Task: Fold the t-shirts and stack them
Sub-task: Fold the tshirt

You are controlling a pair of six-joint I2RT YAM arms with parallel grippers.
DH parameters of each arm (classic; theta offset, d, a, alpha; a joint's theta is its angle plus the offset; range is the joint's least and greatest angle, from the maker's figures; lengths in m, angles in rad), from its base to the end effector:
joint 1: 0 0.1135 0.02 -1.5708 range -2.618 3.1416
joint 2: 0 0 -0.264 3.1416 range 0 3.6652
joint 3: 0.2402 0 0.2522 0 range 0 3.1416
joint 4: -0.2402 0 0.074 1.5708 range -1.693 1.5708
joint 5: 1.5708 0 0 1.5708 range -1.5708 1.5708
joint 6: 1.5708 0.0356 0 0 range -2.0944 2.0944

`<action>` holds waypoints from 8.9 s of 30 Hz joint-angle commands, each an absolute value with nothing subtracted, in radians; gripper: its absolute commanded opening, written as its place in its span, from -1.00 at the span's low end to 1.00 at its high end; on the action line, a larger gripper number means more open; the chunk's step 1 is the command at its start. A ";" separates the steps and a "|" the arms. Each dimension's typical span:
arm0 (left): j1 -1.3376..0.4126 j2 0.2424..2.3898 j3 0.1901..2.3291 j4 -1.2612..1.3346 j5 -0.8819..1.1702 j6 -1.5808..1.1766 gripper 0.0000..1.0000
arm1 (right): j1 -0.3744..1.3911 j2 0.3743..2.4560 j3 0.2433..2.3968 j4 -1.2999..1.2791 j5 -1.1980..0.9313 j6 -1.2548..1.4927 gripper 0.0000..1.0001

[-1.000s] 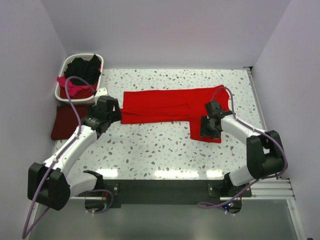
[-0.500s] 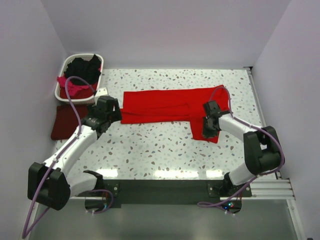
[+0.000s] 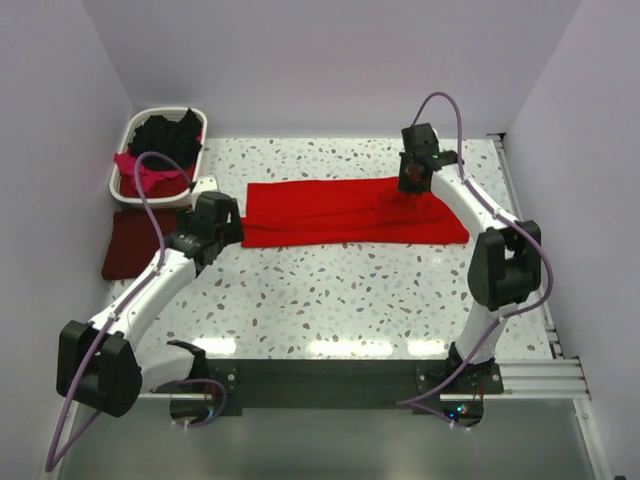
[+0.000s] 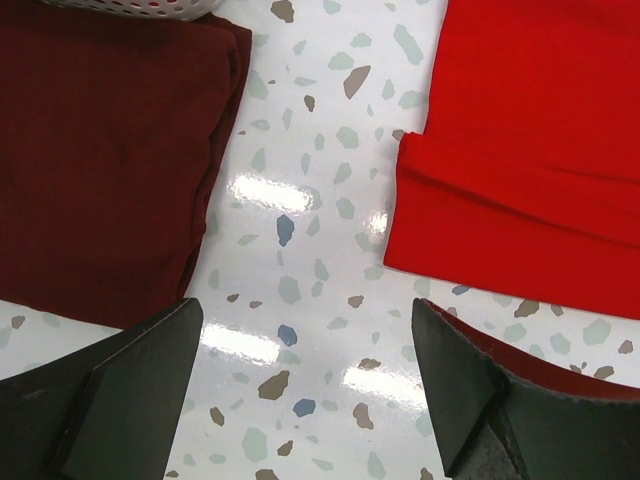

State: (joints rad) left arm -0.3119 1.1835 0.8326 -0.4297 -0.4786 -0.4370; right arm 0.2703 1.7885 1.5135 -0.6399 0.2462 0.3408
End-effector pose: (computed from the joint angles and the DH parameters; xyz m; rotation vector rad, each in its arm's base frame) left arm 0.2391 -0.0599 0.2558 -0.3673 2.2206 0.1669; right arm 0.3832 0.0972 0.2765 0.1891 2.4405 -0.0383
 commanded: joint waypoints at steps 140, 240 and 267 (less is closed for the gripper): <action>-0.570 1.211 0.925 -0.371 -0.370 -0.668 0.31 | -0.250 1.175 0.804 -0.322 -0.279 0.436 0.12; -0.853 2.209 1.698 0.199 0.199 0.443 -1.00 | -0.120 1.750 0.971 -0.025 -0.365 0.586 -0.16; -0.799 2.232 1.655 0.301 0.229 0.304 -1.00 | -0.110 1.767 1.192 -0.170 -0.351 0.401 -1.00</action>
State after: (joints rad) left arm -0.8223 2.2440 1.6806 0.1970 0.2077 0.3565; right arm -0.1196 1.7462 1.1217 -0.1734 -0.3576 0.4736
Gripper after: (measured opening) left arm 0.019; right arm 0.018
